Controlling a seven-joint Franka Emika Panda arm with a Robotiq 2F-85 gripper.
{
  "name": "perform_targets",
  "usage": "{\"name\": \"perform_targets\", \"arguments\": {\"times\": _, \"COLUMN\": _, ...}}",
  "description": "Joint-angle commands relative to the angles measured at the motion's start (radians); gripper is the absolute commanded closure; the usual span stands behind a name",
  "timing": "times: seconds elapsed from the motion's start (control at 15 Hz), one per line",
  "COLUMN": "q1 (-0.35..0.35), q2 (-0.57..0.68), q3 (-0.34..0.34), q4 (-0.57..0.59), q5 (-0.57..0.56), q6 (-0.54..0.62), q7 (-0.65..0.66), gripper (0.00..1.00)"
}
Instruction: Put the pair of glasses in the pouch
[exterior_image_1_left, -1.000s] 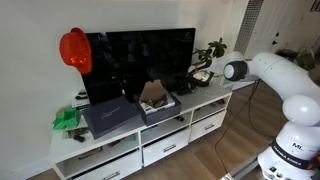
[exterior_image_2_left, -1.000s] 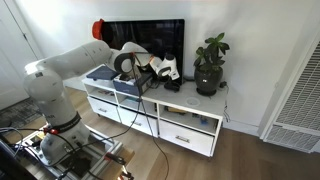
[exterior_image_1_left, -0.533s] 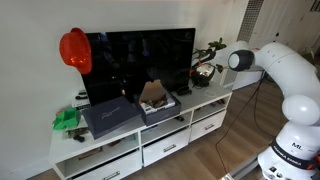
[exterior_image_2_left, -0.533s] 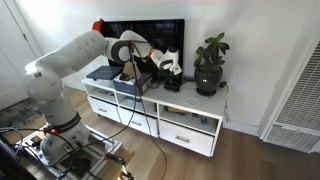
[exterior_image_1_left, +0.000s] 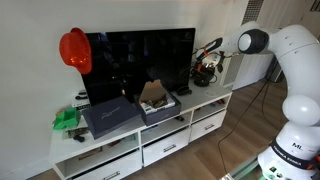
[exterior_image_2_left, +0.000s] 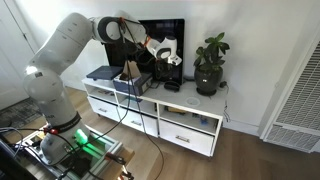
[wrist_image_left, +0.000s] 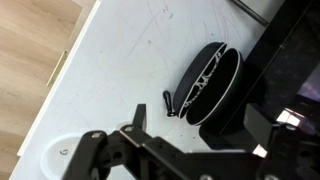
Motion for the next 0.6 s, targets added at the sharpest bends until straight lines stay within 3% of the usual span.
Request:
{"name": "perform_targets", "arguments": {"times": 0.0, "q1": 0.026, "q2": -0.189, "q3": -0.029, "q4": -0.237, "q5": -0.025, "q6": -0.015, "q7": -0.168, "gripper": 0.00}}
{"name": "perform_targets", "arguments": {"times": 0.33, "q1": 0.034, "q2": -0.360, "q3": -0.021, "q4": -0.473, "q5": -0.061, "q6": 0.024, "q7": -0.419, "gripper": 0.00}}
{"name": "perform_targets", "arguments": {"times": 0.4, "q1": 0.034, "q2": -0.253, "q3": -0.030, "q4": -0.322, "q5": -0.030, "q6": -0.011, "q7": -0.346, "gripper": 0.00}}
{"name": "perform_targets", "arguments": {"times": 0.53, "q1": 0.037, "q2": -0.306, "q3": -0.029, "q4": -0.397, "q5": -0.037, "q6": -0.004, "q7": -0.397, "gripper": 0.00}}
